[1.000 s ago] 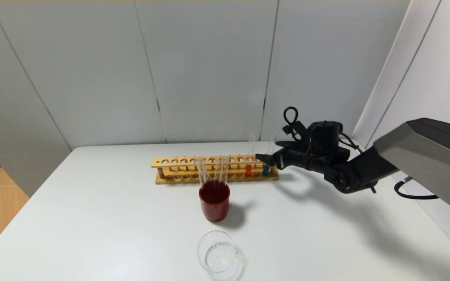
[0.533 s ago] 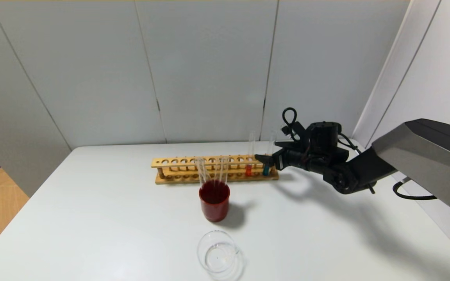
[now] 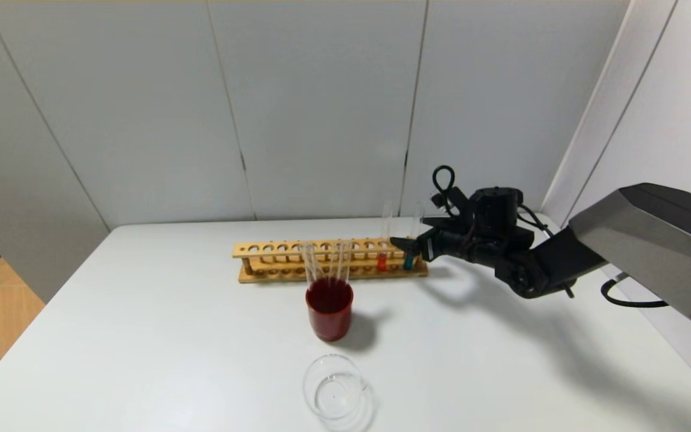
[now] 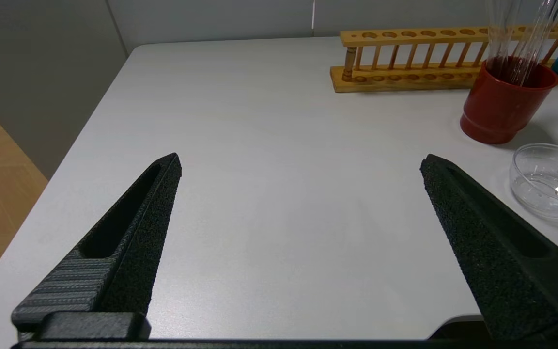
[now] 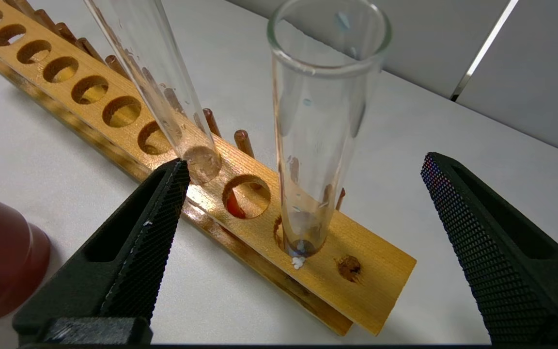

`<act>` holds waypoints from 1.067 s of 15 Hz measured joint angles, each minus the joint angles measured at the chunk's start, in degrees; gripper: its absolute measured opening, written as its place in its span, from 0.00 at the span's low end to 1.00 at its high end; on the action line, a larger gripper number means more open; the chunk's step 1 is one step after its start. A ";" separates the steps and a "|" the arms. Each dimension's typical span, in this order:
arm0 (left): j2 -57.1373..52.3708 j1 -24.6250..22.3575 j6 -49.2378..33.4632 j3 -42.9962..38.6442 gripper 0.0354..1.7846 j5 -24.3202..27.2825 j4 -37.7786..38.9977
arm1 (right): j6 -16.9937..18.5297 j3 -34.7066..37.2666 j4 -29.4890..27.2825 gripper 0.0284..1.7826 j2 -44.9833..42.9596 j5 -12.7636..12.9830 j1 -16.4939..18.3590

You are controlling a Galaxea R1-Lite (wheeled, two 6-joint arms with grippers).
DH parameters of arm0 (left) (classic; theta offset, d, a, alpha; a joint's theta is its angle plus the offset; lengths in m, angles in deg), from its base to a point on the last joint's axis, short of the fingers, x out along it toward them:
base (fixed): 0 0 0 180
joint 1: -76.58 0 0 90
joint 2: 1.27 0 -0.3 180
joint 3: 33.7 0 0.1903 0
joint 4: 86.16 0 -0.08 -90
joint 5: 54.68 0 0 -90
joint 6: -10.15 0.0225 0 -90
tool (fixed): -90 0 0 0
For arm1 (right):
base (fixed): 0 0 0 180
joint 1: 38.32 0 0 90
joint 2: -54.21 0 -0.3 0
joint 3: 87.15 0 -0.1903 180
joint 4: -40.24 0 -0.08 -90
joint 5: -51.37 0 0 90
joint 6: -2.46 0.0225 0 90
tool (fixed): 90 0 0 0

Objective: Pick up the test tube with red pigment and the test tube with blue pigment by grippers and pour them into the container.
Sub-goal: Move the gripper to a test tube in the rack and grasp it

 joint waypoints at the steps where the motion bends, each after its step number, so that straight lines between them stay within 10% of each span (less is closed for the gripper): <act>1: 0.00 0.00 0.05 0.00 0.98 0.04 0.00 | 0.00 -0.01 0.12 0.98 0.06 -0.02 -0.05; 12: 0.00 0.00 0.05 0.00 0.98 0.06 0.00 | -0.50 0.35 0.41 0.97 0.22 0.00 -0.44; 16: 0.00 0.00 0.02 0.00 0.98 0.06 0.00 | -0.11 0.29 0.41 0.77 0.22 0.05 -0.46</act>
